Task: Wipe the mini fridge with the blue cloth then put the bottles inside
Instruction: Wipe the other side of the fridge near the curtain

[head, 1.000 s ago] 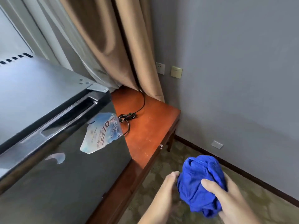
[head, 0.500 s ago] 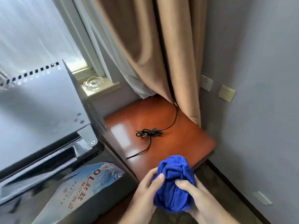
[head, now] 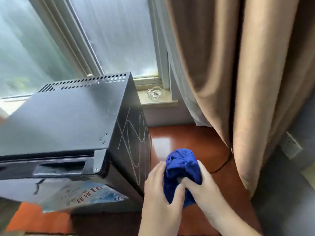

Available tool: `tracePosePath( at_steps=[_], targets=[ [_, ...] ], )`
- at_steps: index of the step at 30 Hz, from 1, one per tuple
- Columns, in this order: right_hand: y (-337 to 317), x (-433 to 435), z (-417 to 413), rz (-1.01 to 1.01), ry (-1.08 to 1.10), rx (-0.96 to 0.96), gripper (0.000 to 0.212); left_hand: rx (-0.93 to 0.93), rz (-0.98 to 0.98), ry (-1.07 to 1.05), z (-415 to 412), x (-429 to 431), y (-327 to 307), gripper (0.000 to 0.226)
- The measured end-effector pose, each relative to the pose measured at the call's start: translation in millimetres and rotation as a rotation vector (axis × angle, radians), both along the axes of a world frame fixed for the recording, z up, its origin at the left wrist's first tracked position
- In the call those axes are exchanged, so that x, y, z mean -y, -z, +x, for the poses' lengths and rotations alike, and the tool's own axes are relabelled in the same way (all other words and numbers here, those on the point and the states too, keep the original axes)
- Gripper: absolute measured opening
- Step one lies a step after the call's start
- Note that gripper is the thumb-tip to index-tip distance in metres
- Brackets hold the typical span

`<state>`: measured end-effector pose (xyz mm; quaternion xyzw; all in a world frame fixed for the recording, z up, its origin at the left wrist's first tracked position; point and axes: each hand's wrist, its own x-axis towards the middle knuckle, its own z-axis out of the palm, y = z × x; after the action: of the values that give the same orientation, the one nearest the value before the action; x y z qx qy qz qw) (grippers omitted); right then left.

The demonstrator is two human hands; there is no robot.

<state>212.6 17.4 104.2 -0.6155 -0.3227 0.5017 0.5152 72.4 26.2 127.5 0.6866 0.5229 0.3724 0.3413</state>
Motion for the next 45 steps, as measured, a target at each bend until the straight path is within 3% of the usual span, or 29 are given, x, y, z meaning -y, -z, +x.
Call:
tracePosePath(
  at_steps=[2,5,9,12,18,23,26,28,31,34,37,40,42,45],
  targets=[
    [-17.4,-17.1,-12.1,0.087,-0.082,0.090,0.038,-0.002,0.143,-0.050,-13.0,-6.3,-17.2,0.065],
    [-32.9,-42.4,-38.0,0.187,-0.151,0.264,0.036,-0.065,0.333,0.010,-36.7,-18.3,-41.1,0.057],
    [-60.2,-63.7,-73.6,0.322,-0.267,0.257,0.039,-0.312,0.496,0.109,-60.0,-37.4,-79.1,0.047],
    [-78.1,-84.9,-80.5,0.327,-0.403,0.246,0.019,-0.423,0.492,0.123,-67.5,-55.1,-103.8,0.049],
    [-94.6,-159.4,-68.1,0.361,-0.311,0.259,0.029,-0.593,0.386,0.110,-65.8,-59.8,-120.9,0.058],
    [-67.2,-174.3,-61.3,0.313,-0.355,0.271,0.038,-0.365,0.274,-0.053,-41.5,-50.3,-92.8,0.064],
    [-37.8,-150.6,-61.9,0.218,-0.557,0.253,0.059,-0.250,0.190,-0.209,-19.1,-54.8,-71.2,0.061],
    [-14.1,-135.7,-58.5,0.220,-0.671,0.195,0.052,-0.228,0.129,-0.289,-7.7,-54.3,-54.9,0.057],
    [7.9,-122.3,-47.3,0.172,-0.793,0.154,0.053,-0.113,0.015,-0.472,5.6,-41.5,-36.6,0.037],
    [8.7,-123.9,-34.1,0.266,-0.832,0.188,0.032,0.204,-0.180,-0.718,12.7,-20.3,-20.9,0.005],
    [-8.4,-138.5,-24.0,0.358,-0.777,0.194,0.036,0.523,-0.428,-0.916,17.6,-9.9,-13.5,0.041],
    [-29.6,-150.0,-24.8,0.508,-0.788,0.128,0.044,0.927,-0.626,-0.855,26.6,-18.7,-16.5,0.066],
    [-40.2,-154.0,-30.0,0.586,-0.834,0.143,0.049,1.168,-0.578,-0.727,34.2,-37.2,-31.7,0.069],
    [-42.0,-167.2,-33.3,0.625,-0.822,0.163,0.046,1.217,-0.487,-0.613,43.5,-71.8,-45.5,0.055]
  ],
)
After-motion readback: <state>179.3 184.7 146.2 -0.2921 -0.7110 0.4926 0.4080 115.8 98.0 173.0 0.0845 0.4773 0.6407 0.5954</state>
